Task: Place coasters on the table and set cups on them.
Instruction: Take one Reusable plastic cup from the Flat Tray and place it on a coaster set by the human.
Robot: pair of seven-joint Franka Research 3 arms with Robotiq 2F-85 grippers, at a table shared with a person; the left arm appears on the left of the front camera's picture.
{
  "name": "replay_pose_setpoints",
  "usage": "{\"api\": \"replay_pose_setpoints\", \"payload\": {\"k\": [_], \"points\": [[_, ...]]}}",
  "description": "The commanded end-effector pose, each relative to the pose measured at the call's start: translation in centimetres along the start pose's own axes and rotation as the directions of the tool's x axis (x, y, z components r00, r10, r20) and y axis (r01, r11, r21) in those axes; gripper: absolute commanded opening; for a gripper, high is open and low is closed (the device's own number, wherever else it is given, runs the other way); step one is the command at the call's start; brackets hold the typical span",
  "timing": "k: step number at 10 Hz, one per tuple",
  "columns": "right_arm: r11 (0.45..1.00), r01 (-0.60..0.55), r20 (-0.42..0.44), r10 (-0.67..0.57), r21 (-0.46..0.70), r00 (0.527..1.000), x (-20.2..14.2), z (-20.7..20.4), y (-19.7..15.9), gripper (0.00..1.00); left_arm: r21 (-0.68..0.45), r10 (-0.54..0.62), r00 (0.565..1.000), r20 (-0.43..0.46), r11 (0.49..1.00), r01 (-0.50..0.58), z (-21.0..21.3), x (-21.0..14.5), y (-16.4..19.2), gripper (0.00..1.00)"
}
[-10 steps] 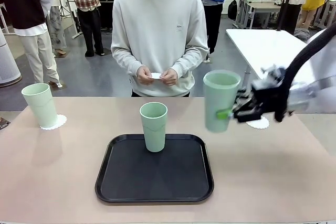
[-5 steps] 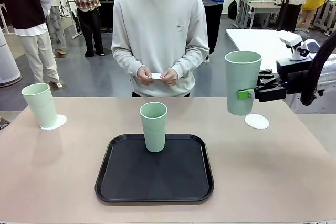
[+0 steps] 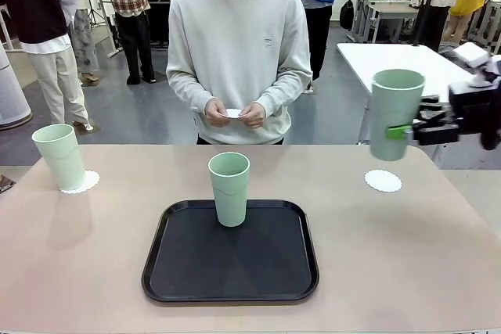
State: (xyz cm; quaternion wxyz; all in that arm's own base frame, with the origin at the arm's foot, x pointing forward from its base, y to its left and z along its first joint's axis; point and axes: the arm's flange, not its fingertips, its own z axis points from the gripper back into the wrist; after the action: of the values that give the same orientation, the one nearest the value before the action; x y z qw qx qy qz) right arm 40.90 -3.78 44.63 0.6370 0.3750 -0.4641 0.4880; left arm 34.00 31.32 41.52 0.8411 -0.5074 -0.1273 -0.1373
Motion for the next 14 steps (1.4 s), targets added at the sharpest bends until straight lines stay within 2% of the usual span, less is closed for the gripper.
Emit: {"api": "replay_pose_setpoints", "payload": {"k": [1,3,5,6,11,12,13,14], "points": [[1.000,-0.010,0.002,0.010,0.024,1.000,-1.7,3.3,-4.3,0.85,0.002,-0.006,1.000,0.002,1.000,0.006,0.1,0.0,-0.2,1.00],[0.998,0.036,0.007,-0.036,-0.050,0.999,-3.0,5.5,-6.7,0.85,0.002,-0.006,1.000,0.002,1.000,0.006,0.1,0.0,-0.2,1.00],[0.990,0.087,0.024,-0.084,-0.109,0.996,-3.2,5.1,-6.8,0.85,0.002,-0.006,1.000,0.002,1.000,0.006,0.1,0.0,-0.2,1.00],[0.997,0.041,-0.009,-0.042,-0.063,0.999,-3.9,6.3,-6.6,0.85,0.002,-0.006,1.000,0.002,1.000,0.006,0.1,0.0,-0.2,1.00],[0.996,0.050,-0.007,-0.051,-0.073,0.999,-4.1,6.1,-7.0,0.85,0.002,-0.006,1.000,0.002,1.000,0.006,0.1,0.0,-0.2,1.00],[0.987,-0.038,0.033,0.034,0.153,0.999,-5.7,5.9,-8.3,0.85,0.002,-0.006,1.000,0.002,1.000,0.006,0.1,0.0,-0.2,1.00],[0.982,-0.051,0.058,0.041,0.180,0.997,-6.7,5.6,-9.4,0.85,0.002,-0.006,1.000,0.002,1.000,0.006,0.1,0.0,-0.2,1.00],[0.975,-0.068,0.122,0.043,0.213,0.992,-8.1,5.3,-10.9,0.85,0.002,-0.006,1.000,0.002,1.000,0.006,0.1,0.0,-0.2,1.00]]}}
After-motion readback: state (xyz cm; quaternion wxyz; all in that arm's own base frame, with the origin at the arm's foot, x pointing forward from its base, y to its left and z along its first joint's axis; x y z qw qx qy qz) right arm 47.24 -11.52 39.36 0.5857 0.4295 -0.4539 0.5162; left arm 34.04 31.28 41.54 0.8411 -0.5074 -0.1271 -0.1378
